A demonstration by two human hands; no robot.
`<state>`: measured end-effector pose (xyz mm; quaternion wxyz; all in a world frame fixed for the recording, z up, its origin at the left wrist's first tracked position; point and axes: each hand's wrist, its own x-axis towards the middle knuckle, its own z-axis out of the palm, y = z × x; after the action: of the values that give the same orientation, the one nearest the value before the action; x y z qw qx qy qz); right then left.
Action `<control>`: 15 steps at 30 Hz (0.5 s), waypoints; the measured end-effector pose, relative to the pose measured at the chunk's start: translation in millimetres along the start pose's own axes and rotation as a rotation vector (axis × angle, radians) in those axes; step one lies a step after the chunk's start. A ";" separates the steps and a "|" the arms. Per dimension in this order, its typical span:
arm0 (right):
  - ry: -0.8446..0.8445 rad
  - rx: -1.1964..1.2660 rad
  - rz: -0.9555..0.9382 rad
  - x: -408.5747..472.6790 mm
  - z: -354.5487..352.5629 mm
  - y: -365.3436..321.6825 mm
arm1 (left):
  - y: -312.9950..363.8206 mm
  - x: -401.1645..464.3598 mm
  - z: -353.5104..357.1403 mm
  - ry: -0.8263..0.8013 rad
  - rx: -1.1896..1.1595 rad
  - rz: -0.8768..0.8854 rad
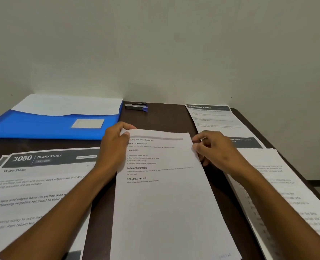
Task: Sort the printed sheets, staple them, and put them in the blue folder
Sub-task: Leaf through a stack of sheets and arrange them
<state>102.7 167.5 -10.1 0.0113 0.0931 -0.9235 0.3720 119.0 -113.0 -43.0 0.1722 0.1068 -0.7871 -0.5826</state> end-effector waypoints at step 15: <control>0.153 0.350 -0.077 0.3 19.2 22.8 | -3.5 -1.5 4.4 0.031 0.014 0.035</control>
<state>99.3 170.3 -39.5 0.0793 0.1003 -0.8368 0.5323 118.5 -109.6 -47.7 0.1938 0.1033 -0.7901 -0.5723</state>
